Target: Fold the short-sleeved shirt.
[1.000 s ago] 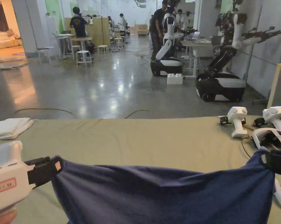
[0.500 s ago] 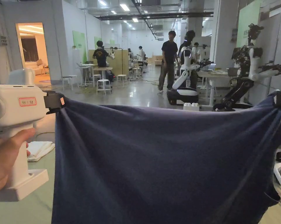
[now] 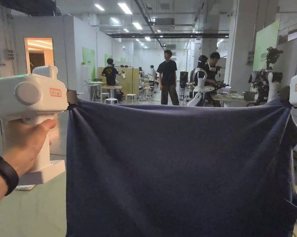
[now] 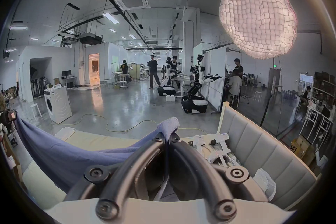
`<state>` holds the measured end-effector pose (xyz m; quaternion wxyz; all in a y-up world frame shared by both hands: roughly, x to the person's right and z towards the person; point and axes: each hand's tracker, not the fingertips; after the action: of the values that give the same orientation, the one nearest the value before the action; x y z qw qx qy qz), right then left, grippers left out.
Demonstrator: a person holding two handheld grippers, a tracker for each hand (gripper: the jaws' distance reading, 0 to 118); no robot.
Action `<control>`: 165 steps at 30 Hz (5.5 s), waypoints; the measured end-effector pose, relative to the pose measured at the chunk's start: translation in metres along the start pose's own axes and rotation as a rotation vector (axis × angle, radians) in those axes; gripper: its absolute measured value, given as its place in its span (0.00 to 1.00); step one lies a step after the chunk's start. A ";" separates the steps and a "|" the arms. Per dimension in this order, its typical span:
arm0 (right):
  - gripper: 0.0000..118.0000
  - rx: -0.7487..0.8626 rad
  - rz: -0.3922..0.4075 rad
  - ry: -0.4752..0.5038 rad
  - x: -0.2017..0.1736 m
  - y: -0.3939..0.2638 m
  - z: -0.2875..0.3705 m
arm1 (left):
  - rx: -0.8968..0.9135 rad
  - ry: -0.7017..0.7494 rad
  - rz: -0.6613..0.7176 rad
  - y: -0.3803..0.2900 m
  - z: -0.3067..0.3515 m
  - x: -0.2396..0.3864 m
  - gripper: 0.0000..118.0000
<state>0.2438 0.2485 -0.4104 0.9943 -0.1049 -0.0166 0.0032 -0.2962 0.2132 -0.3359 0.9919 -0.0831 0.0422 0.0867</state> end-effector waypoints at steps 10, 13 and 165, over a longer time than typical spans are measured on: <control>0.02 0.024 -0.020 -0.023 -0.018 0.018 -0.059 | -0.005 0.030 0.026 0.003 -0.069 0.005 0.06; 0.02 0.024 -0.018 -0.031 -0.021 0.017 -0.072 | -0.012 0.042 0.017 -0.003 -0.085 0.005 0.06; 0.04 -0.606 -0.085 0.083 0.051 -0.441 0.074 | -0.748 -0.054 0.132 -0.403 0.037 -0.063 0.10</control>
<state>0.2934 -0.1663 -0.2442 0.9169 -0.3958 0.0194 -0.0477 -0.2830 -0.1825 -0.2303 0.8860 -0.4342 -0.0133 0.1620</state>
